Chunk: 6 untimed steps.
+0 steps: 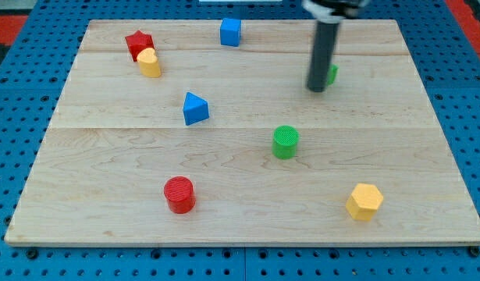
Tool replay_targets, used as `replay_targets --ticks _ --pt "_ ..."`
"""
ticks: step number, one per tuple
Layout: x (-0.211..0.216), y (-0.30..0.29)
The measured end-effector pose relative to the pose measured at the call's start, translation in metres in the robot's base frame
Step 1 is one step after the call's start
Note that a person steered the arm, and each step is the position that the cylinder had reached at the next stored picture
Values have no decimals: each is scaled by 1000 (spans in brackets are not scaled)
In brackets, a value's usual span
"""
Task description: Move the green star into the blue cube
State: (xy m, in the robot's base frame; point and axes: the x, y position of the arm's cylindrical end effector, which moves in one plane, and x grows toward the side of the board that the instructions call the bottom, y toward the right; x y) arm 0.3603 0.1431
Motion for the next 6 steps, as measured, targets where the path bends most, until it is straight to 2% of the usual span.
replay_targets --ticks 1,2,3,4,5,6 --pt "1 58" --pt "-14 37" --pt "-43 -79" --pt "-81 -163" --pt "-35 -156" --pt "34 -199"
